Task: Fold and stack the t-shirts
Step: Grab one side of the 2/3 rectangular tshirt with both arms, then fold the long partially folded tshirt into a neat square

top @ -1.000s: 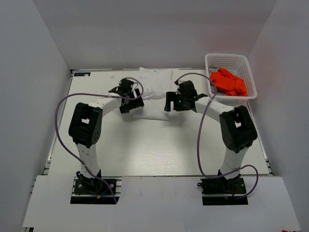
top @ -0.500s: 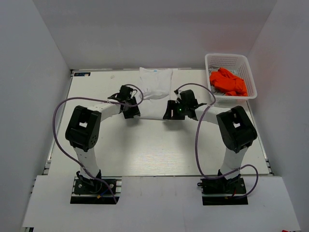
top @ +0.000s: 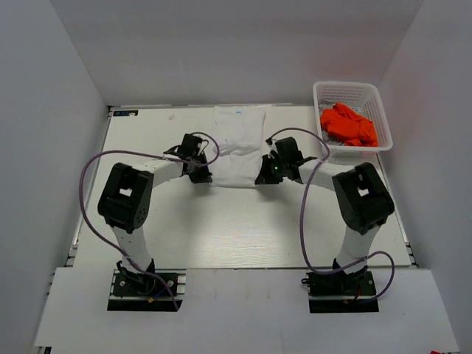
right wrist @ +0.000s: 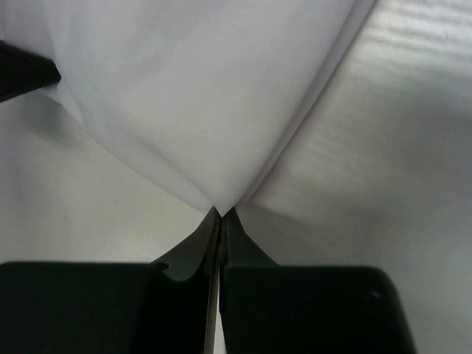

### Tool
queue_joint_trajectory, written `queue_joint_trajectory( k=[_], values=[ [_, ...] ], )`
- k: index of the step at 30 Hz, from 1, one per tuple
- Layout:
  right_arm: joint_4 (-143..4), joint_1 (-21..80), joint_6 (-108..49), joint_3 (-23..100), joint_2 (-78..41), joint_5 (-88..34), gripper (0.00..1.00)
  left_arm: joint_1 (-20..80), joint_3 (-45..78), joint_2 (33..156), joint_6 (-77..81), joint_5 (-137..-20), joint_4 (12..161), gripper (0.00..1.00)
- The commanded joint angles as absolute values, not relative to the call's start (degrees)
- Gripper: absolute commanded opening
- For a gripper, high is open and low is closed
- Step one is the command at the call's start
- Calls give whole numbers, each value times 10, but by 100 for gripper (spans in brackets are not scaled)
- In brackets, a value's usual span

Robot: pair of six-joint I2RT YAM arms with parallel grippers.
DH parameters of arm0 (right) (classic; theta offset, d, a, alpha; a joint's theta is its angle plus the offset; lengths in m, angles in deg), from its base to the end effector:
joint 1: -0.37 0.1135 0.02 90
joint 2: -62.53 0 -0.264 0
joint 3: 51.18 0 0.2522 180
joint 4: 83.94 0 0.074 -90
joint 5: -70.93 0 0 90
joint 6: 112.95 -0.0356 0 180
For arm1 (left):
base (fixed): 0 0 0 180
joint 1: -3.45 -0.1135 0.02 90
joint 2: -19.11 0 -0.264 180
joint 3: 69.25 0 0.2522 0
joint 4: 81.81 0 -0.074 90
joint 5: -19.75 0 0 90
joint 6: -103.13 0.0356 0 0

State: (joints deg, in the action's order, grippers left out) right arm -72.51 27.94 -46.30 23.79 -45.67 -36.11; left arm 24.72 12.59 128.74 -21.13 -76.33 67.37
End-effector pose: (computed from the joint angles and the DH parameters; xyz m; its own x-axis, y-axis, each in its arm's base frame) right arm 0.3411 0.1899 0.1501 -0.8207 -0.0010 -0.5714 -0.3290 0.8185 0.4710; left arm 0.3609 -0.1446 0.1512 -0.8895 -0.2544 -0.3796 -0.1072 0.9236 -0.3679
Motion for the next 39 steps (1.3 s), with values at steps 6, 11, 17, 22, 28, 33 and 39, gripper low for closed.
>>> queue_joint_trajectory(
  k=[6,11,17,22,28,33,39],
  values=[
    [-495,293,-437,183,-250,-431,0,285,-6,1048,-219,-824,563,0],
    [-329,297,-396,228,-168,-470,0,303,9,952,-213,-856,446,0],
    [-304,289,-380,272,-131,-464,0,309,44,895,-213,-856,431,0],
    [-321,275,-392,302,-154,-443,0,309,76,903,-219,-803,449,0],
    [-426,245,-439,304,-196,-437,0,292,105,956,-244,-722,529,0],
    [-469,216,-455,320,-245,-460,0,292,174,1028,-255,-643,544,0],
    [-478,187,-459,371,-305,-497,0,287,274,1125,-250,-630,544,0]
  ],
)
